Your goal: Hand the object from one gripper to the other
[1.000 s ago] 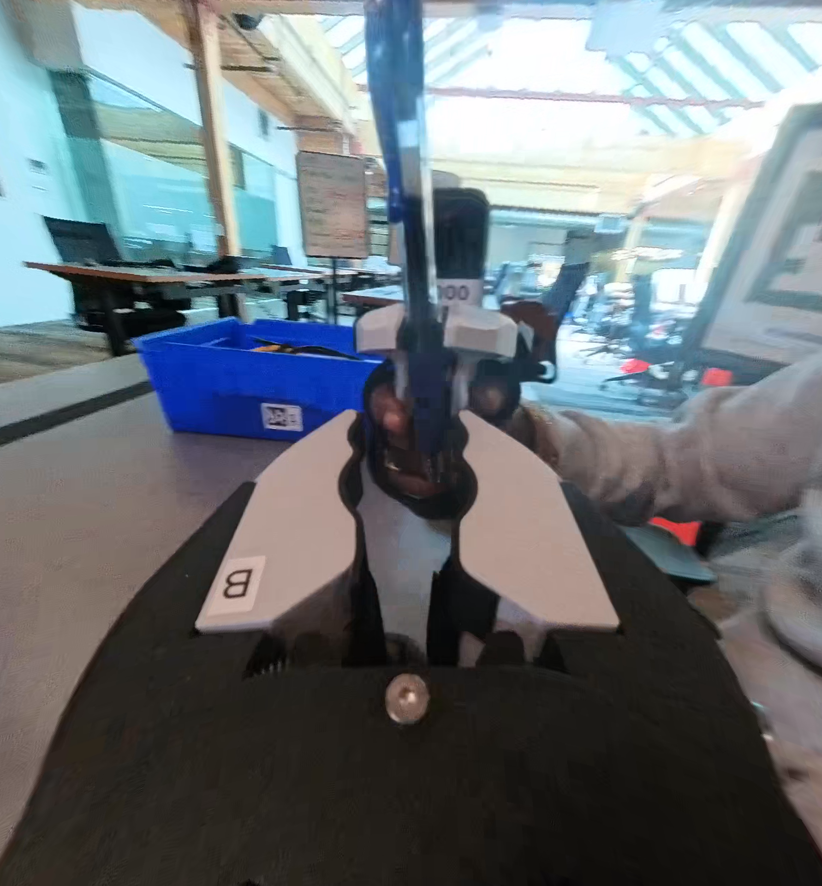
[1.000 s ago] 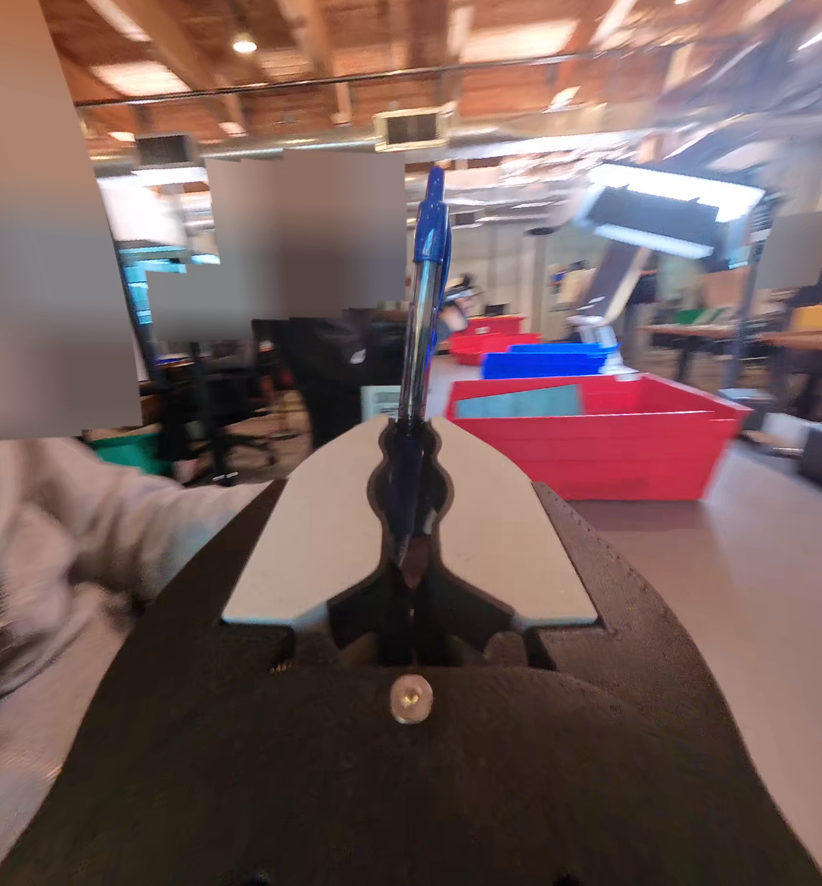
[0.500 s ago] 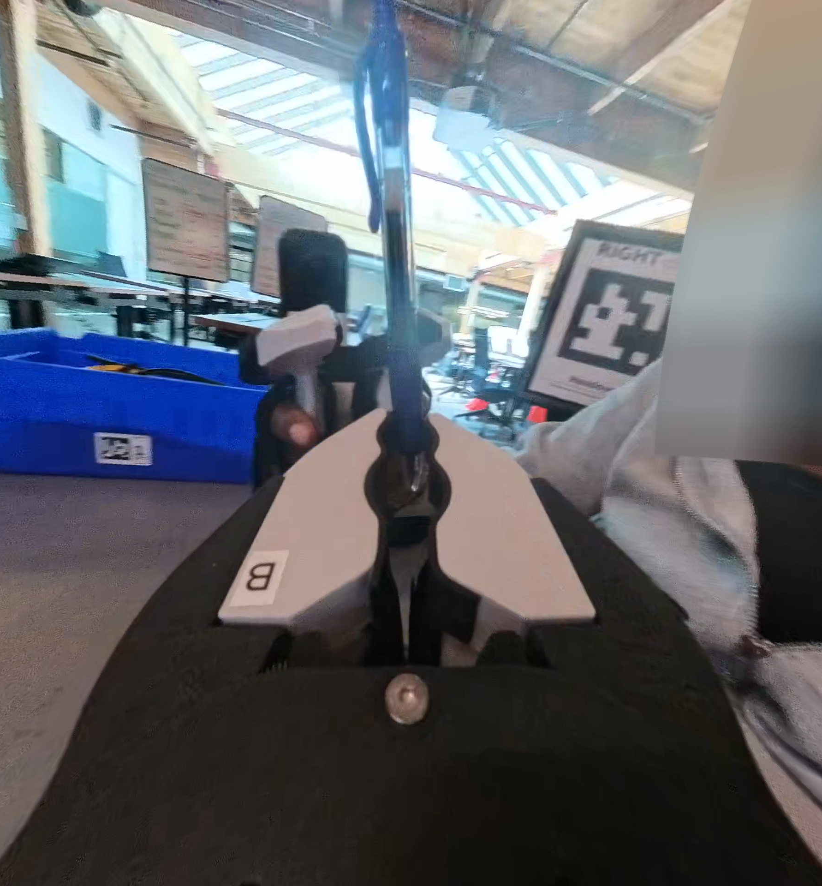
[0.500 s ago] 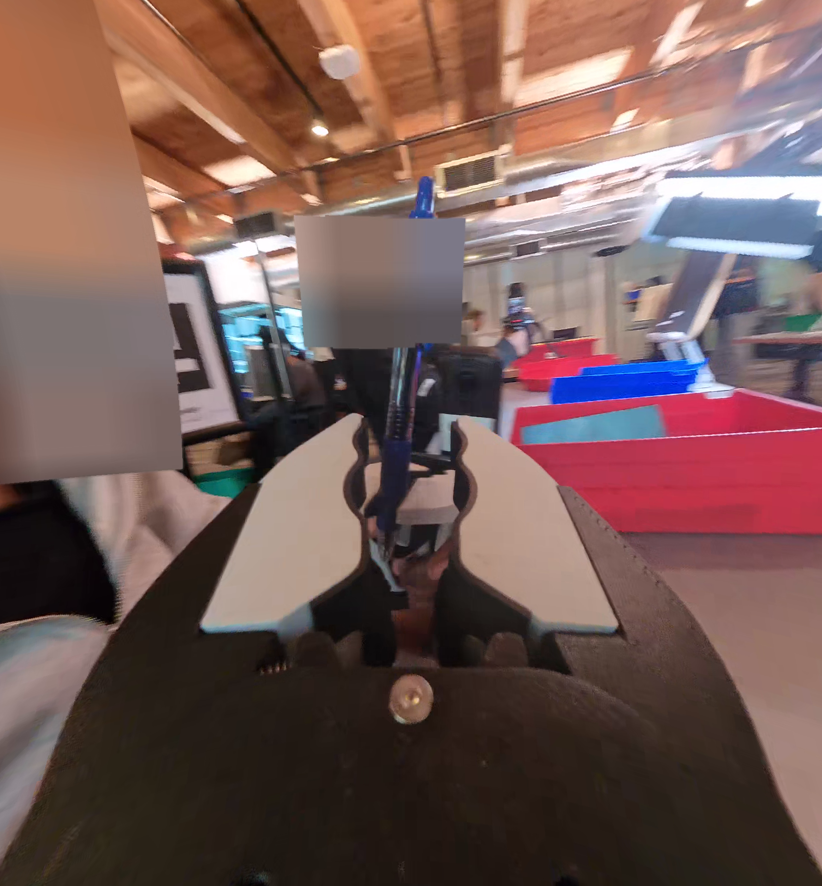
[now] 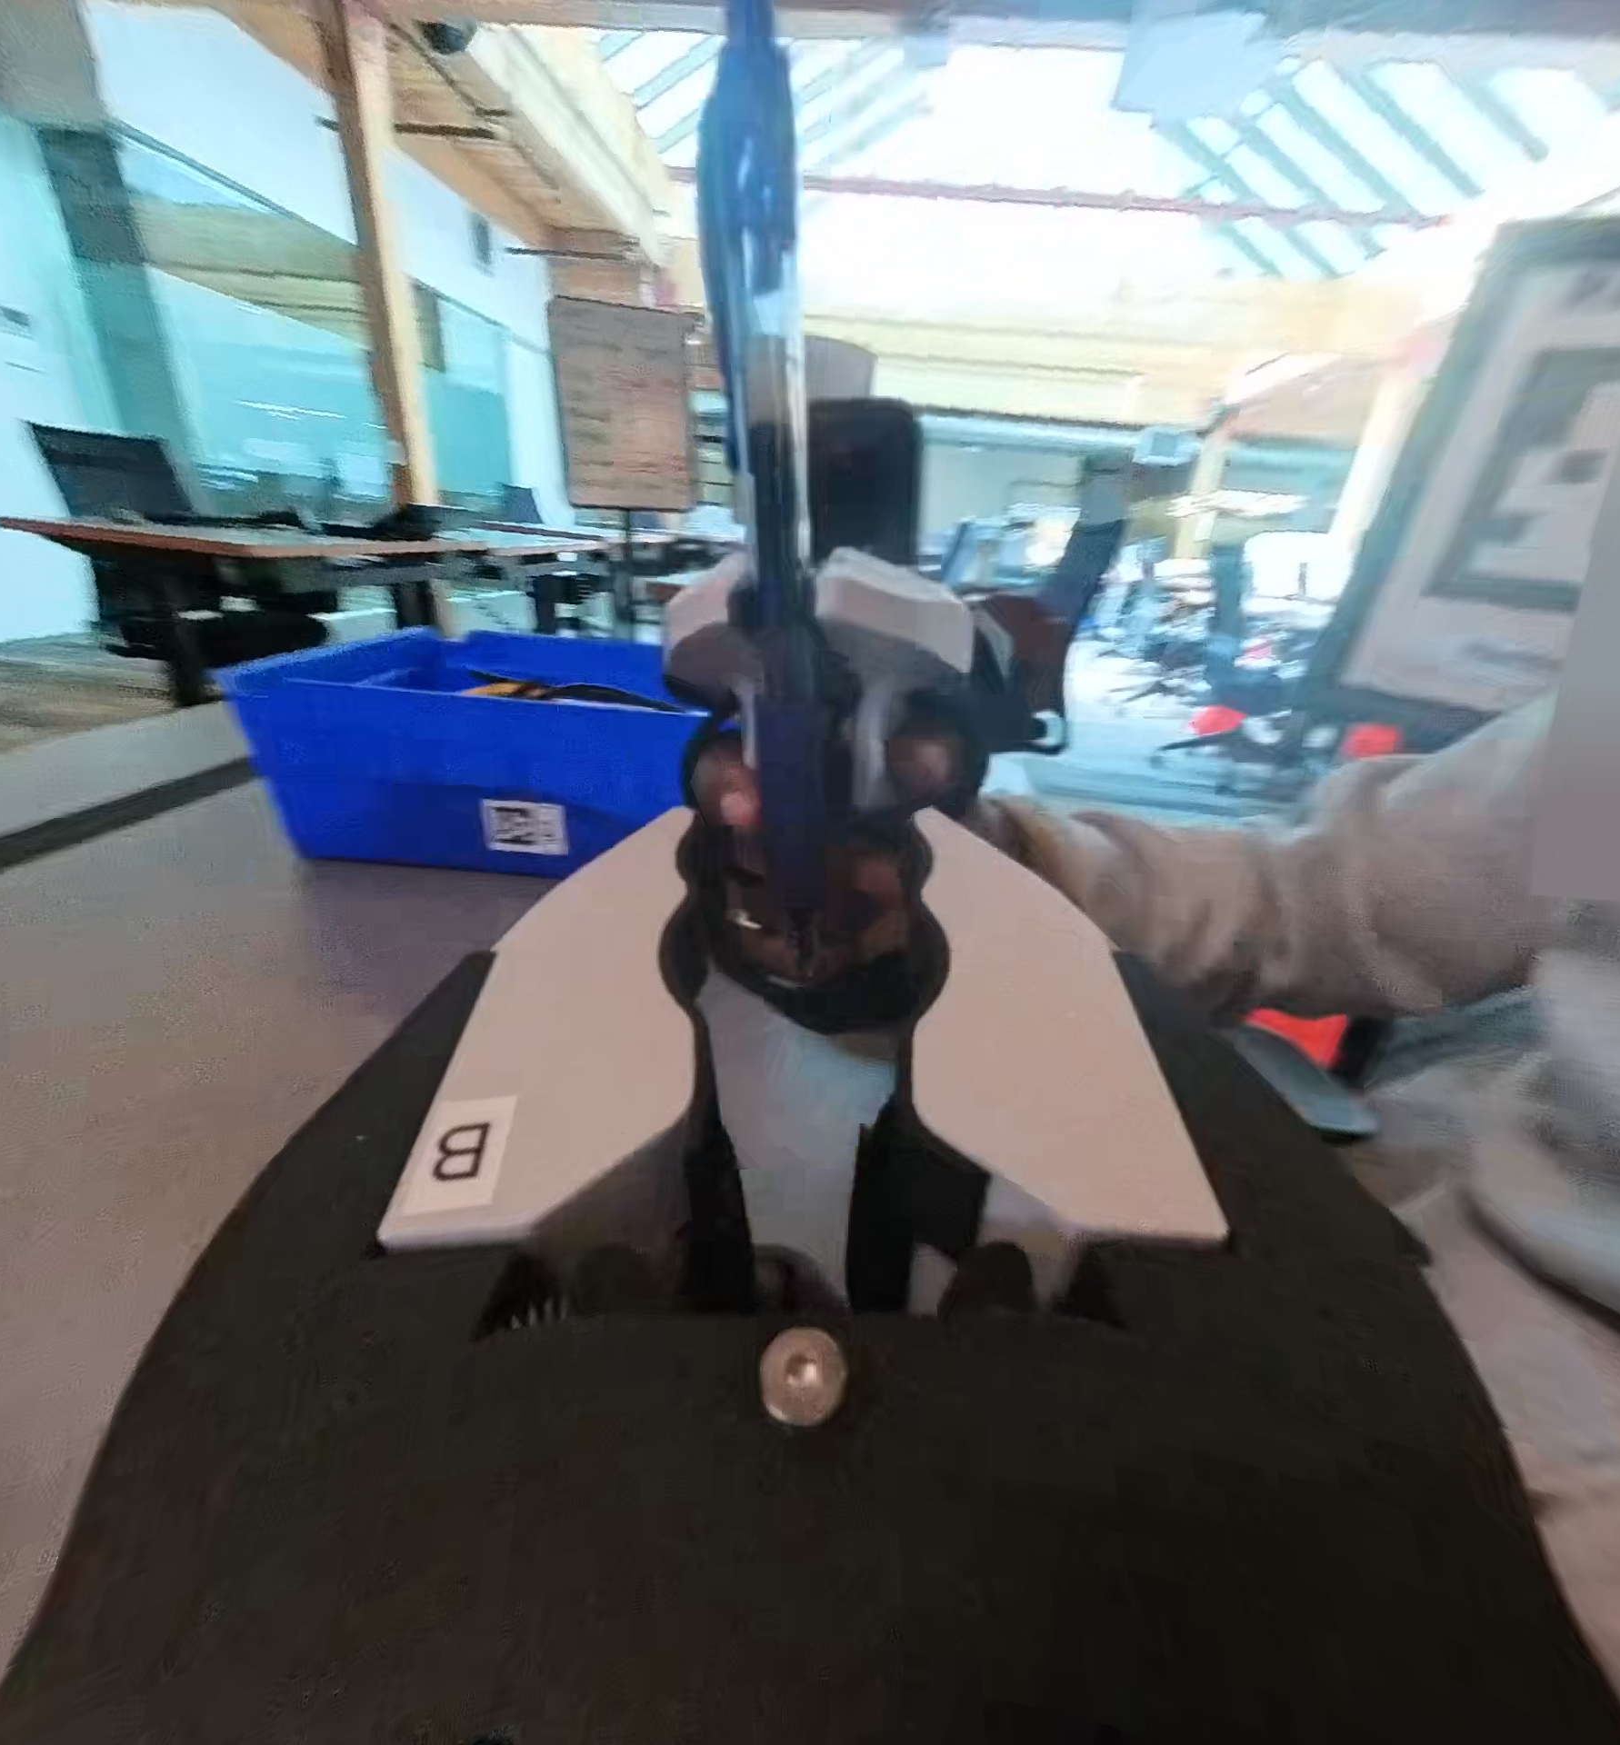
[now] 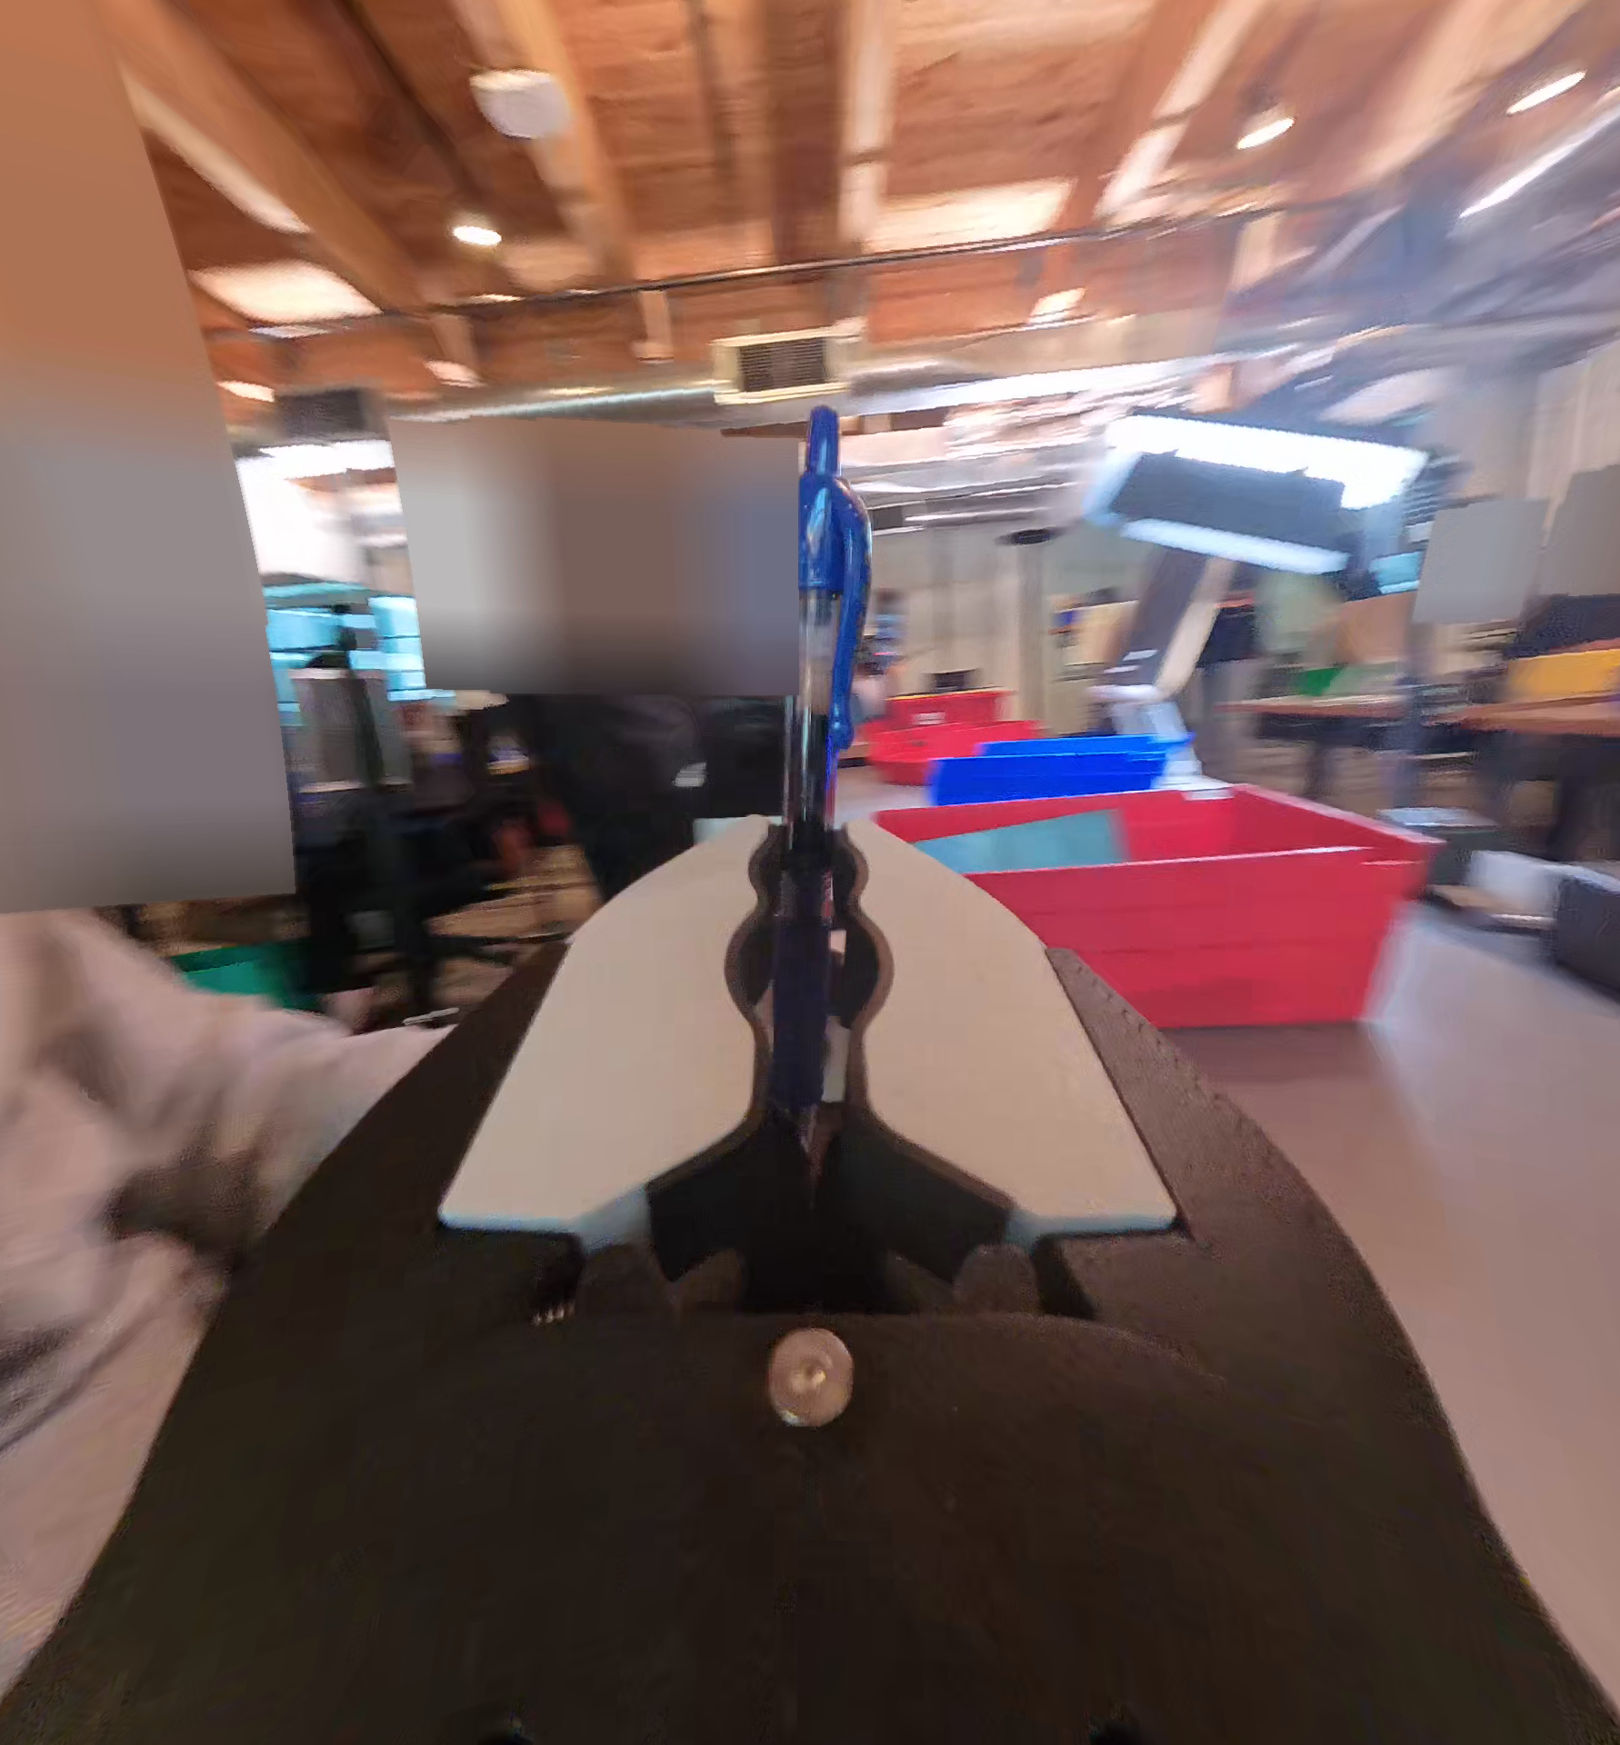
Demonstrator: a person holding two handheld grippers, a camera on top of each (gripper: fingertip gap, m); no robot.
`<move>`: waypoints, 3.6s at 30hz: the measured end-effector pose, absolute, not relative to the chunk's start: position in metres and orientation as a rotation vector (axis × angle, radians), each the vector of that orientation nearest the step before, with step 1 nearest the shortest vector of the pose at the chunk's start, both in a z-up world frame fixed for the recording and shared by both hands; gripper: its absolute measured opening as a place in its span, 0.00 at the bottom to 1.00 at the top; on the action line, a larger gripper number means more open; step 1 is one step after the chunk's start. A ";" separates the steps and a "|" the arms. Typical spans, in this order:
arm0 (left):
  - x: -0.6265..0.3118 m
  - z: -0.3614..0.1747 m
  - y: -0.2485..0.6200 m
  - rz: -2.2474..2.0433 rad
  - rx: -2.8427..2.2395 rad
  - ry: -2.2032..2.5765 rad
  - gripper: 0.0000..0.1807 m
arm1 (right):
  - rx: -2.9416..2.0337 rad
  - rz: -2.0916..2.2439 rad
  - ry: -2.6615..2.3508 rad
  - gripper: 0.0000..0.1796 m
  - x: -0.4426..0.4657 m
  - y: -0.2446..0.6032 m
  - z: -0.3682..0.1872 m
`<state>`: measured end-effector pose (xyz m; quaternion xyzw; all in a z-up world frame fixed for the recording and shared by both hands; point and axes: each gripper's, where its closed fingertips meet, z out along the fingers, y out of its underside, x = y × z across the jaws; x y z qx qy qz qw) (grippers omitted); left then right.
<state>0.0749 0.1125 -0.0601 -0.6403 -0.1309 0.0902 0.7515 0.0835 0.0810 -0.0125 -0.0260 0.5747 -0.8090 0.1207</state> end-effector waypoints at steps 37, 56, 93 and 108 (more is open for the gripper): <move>0.060 -0.064 0.108 0.474 -1.463 -0.311 0.06 | 0.035 -2.583 1.844 0.06 0.070 0.075 -0.016; 0.060 -0.073 0.114 0.473 -1.519 -0.305 0.24 | -0.046 -2.471 1.798 0.06 0.078 0.079 -0.014; 0.080 -0.053 0.112 0.211 -1.362 -0.254 0.06 | -0.120 -2.474 1.852 0.12 0.087 0.071 -0.018; 0.060 -0.059 0.106 0.424 -1.393 -0.337 0.20 | -0.043 -2.458 1.876 0.06 0.075 0.077 -0.020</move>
